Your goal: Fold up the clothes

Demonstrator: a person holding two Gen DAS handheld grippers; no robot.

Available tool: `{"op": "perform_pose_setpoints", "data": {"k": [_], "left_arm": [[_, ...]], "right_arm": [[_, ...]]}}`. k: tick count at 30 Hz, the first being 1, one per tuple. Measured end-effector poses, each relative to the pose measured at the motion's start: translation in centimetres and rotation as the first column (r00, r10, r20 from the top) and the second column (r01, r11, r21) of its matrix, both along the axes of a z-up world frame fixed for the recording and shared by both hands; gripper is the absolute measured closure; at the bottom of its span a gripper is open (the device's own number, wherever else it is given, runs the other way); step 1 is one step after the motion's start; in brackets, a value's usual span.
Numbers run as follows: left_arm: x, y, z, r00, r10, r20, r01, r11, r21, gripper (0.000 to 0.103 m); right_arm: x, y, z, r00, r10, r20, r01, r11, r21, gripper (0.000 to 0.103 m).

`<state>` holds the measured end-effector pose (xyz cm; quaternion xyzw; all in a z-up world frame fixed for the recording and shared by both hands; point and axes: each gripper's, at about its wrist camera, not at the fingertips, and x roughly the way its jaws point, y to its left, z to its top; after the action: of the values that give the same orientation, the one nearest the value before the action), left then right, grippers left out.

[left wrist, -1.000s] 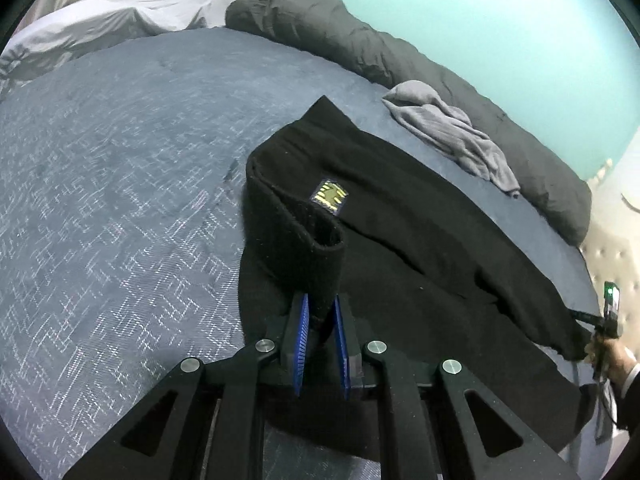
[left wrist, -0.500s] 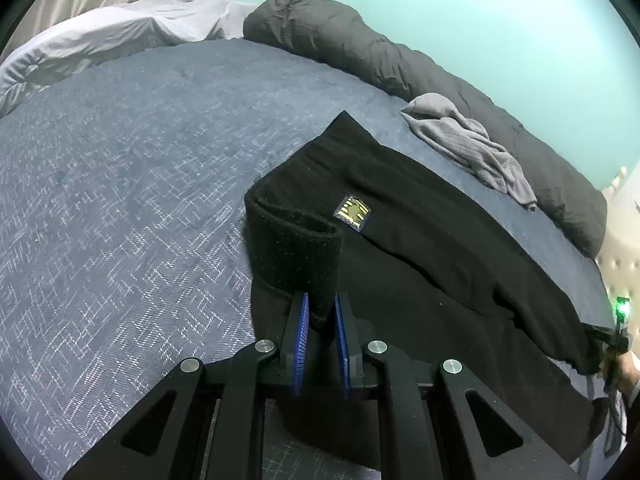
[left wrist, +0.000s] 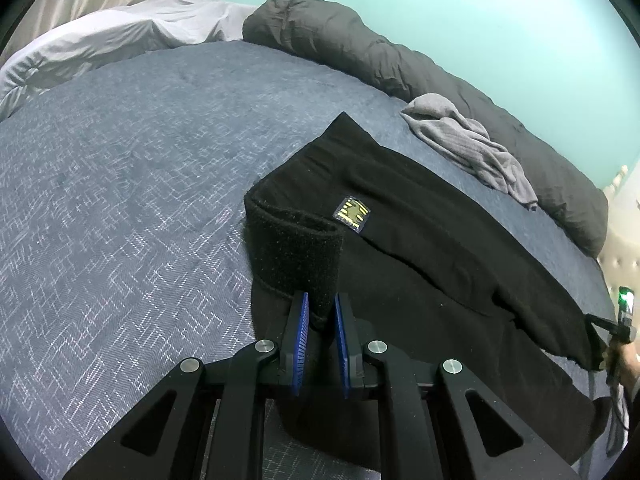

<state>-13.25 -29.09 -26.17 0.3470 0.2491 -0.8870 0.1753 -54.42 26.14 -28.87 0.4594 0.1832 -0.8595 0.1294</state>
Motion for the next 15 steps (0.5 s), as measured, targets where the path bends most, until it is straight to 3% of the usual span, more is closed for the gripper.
{"op": "perform_pose_setpoints", "data": {"k": [3, 7, 10, 15], "left_arm": [[0.0, -0.1, -0.1, 1.0, -0.001, 0.0, 0.001, 1.0, 0.007, 0.09], [0.1, -0.2, 0.0, 1.0, -0.001, -0.005, 0.001, 1.0, 0.016, 0.09], [0.1, 0.0, 0.1, 1.0, -0.001, -0.01, 0.001, 1.0, 0.02, 0.09], [0.0, 0.6, 0.2, 1.0, -0.013, -0.014, 0.013, 1.0, 0.016, 0.09]], "right_arm": [[-0.4, 2.0, 0.8, 0.993, -0.111, -0.029, 0.111, 0.994, -0.006, 0.098], [-0.1, 7.5, 3.6, 0.96, -0.265, -0.091, 0.259, 0.963, -0.074, 0.093], [1.2, 11.8, 4.8, 0.939, -0.334, -0.086, 0.322, 0.938, -0.131, 0.069], [3.2, 16.8, 4.1, 0.915, -0.403, -0.007, 0.396, 0.902, -0.171, 0.055]]}}
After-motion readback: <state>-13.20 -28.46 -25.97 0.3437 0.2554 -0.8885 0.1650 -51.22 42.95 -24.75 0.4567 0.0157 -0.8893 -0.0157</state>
